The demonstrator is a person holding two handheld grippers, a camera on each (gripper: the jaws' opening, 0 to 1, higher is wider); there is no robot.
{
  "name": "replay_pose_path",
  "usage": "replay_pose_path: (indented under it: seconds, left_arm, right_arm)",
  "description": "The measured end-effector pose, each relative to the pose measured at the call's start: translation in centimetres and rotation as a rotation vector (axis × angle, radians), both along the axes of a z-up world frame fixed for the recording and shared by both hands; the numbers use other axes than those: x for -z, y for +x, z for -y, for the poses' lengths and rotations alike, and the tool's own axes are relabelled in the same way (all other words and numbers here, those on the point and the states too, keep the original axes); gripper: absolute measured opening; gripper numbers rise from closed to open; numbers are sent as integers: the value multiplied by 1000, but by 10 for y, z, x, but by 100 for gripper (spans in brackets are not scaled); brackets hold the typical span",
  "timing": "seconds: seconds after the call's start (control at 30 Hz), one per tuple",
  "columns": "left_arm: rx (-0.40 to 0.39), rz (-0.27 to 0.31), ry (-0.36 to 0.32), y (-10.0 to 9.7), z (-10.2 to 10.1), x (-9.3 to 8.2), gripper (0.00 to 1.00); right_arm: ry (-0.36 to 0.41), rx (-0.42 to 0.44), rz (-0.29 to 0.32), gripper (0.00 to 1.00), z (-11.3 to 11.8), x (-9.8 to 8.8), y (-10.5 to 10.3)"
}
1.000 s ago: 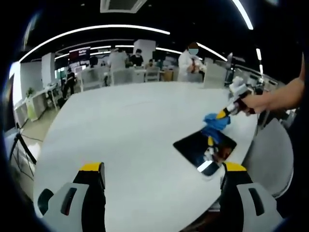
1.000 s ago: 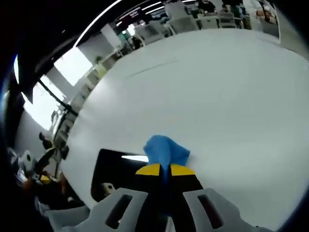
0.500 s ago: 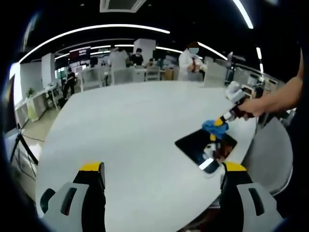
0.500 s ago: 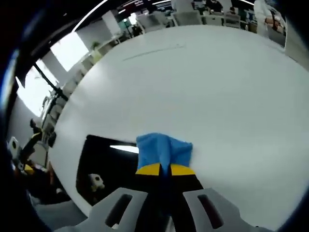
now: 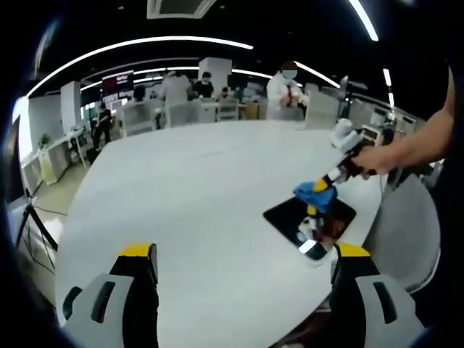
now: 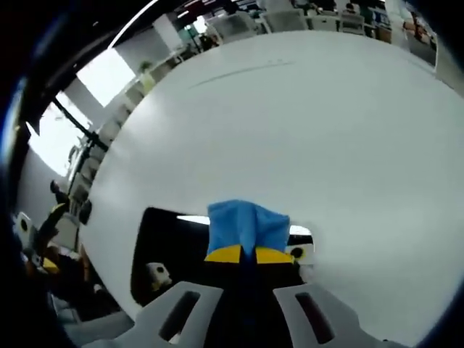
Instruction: Wipe the mirror surface with the cleaning cloth until all visible marks leave the cleaned area.
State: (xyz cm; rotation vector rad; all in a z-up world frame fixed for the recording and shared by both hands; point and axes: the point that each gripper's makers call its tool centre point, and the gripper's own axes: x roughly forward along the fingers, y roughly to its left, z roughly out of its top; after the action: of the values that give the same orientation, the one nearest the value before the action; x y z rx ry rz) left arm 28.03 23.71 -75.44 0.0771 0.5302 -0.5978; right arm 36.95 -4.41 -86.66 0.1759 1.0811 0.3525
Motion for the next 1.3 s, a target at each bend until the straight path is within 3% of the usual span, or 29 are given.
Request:
replay_pose_path:
  seconds: [0.43, 0.53, 0.6, 0.8, 1.03, 1.3]
  left_arm:
    - [-22, -15, -8, -14, -1, 2, 100]
    - [-23, -17, -10, -16, -1, 3, 100]
    - [-29, -21, -11, -17, -1, 4, 100]
    - [-41, -18, -19, -18, -1, 3, 100]
    - [-46, -18, -17, -17, -2, 3, 100]
    - [-43, -4, -12, -14, -1, -4, 100]
  right_arm:
    - [63, -84, -9, 0, -78, 0, 11]
    - [35, -198, 13, 0, -106, 0, 10]
    - [43, -189, 12, 0, -121, 0, 12]
    - [33, -194, 13, 0, -128, 0, 15]
    - [77, -172, -1, 0, -126, -1, 14]
    - [55, -198, -11, 0, -127, 0, -1]
